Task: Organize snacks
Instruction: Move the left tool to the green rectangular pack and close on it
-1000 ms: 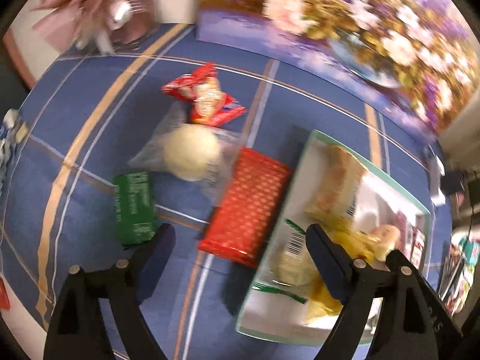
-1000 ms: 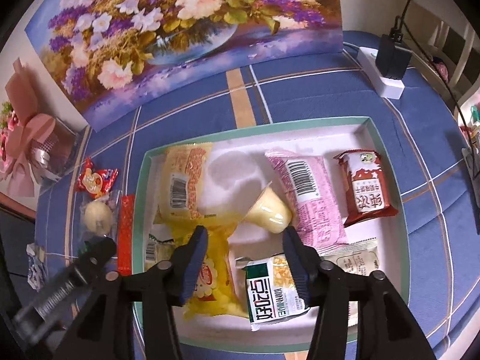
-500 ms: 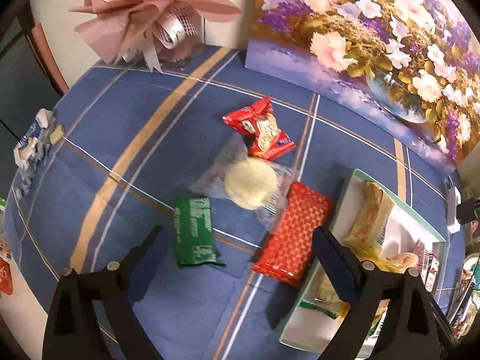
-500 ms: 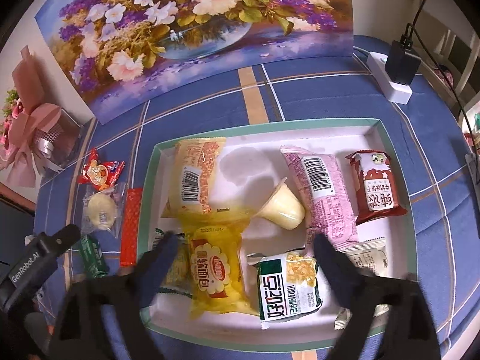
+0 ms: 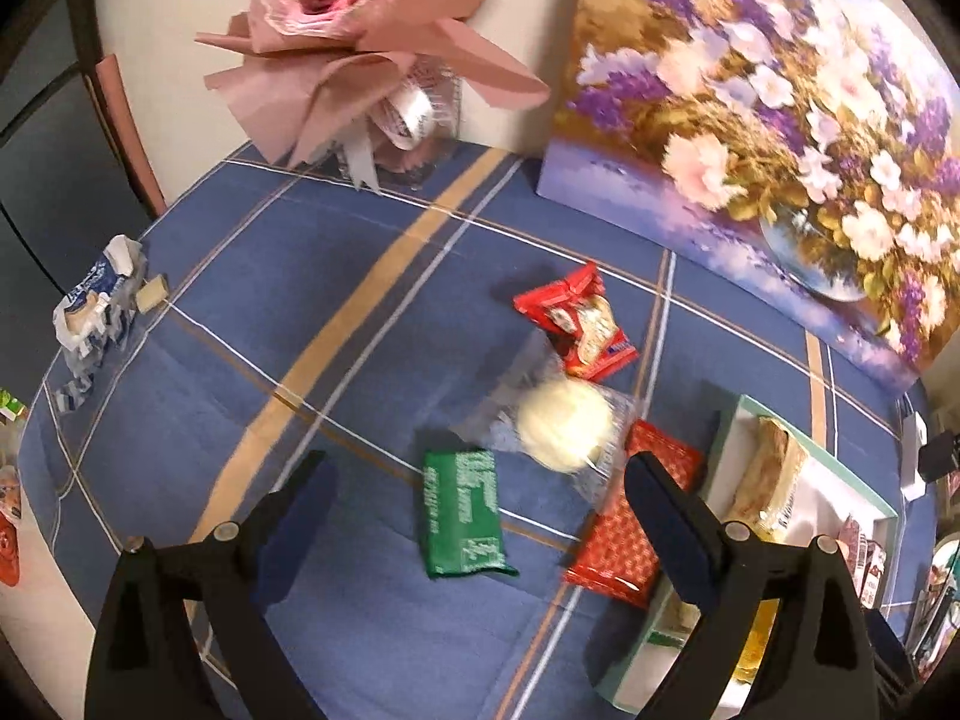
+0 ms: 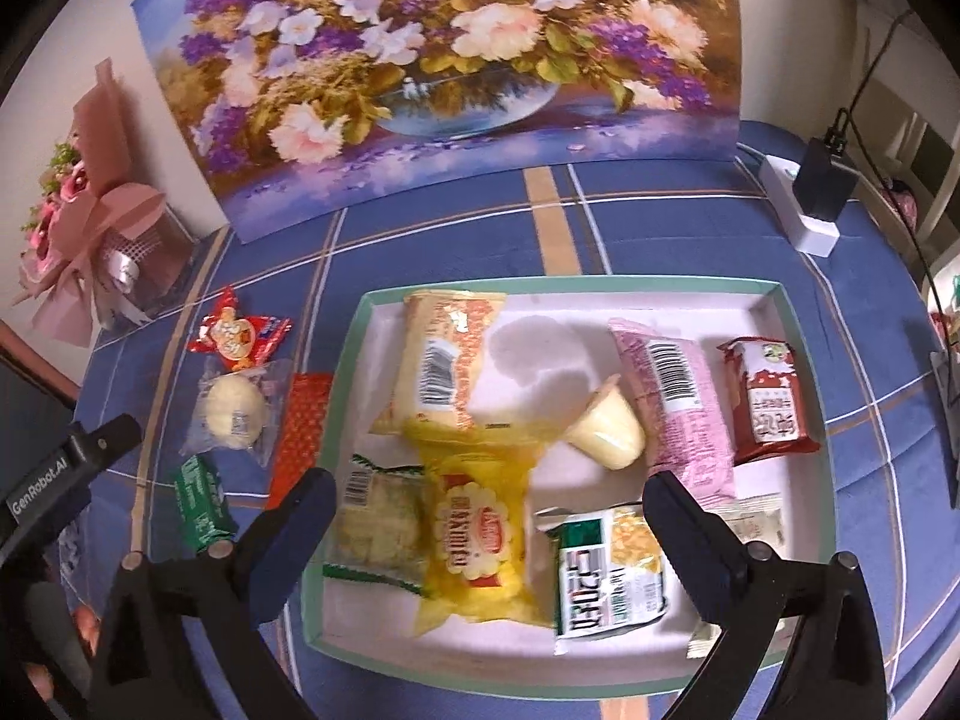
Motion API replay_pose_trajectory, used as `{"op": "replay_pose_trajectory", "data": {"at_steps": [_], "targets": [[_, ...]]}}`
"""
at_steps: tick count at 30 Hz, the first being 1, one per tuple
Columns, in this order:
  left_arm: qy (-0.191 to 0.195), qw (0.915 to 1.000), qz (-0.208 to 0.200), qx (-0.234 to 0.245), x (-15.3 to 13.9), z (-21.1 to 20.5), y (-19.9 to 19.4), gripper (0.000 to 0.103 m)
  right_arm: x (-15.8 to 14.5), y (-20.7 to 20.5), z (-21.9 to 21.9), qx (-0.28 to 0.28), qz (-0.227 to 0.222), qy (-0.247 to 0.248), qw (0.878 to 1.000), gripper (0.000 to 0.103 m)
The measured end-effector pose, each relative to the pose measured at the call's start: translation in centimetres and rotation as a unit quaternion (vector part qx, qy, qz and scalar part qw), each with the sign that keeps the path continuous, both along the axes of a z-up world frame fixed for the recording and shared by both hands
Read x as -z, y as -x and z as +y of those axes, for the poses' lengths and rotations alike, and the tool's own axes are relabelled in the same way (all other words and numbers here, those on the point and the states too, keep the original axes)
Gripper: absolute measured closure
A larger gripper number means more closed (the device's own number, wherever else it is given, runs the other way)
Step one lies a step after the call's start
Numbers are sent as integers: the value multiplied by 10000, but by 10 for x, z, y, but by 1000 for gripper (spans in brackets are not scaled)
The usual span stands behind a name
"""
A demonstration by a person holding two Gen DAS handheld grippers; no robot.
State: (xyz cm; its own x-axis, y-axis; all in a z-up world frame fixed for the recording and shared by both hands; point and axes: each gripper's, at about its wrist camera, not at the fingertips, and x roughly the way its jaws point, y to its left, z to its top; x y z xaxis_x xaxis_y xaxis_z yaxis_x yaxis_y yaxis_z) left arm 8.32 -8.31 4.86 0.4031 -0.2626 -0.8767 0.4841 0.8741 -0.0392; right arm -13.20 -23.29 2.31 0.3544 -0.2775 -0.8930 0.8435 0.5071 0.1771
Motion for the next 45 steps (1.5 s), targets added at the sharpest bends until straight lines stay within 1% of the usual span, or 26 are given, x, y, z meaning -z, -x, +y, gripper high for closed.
{"op": "replay_pose_trajectory", "data": {"at_steps": [6,11,18,24,29,33,36,41,45], "targets": [[187,9985,347,-392,6,26,-23,6,-1,-18,14,-120,-166,-179,9996,0],[258,9961,484,-689,12,44,-36,6,3,-38,29,-345,-218,-219,9989,0],[255,9937,709,-830,27,52,-46,6,11,-64,46,-697,-258,-324,9967,0],[198,9934,772,-829,35,48,-47,6,18,-76,52,-823,-190,-359,9958,0],[160,9930,890,-754,48,39,-48,6,24,-81,48,-777,-146,-450,9959,0],[140,9924,1012,-686,58,31,-48,6,32,-84,42,-681,-125,-514,9963,6],[120,9920,1108,-595,67,25,-46,6,35,-85,38,-623,-189,-553,9963,6],[99,9901,1312,-478,81,16,-43,6,37,-88,34,-597,-134,-517,9968,6],[35,9896,1394,-364,89,10,-38,6,41,-89,32,-569,-36,-518,9970,6]]}}
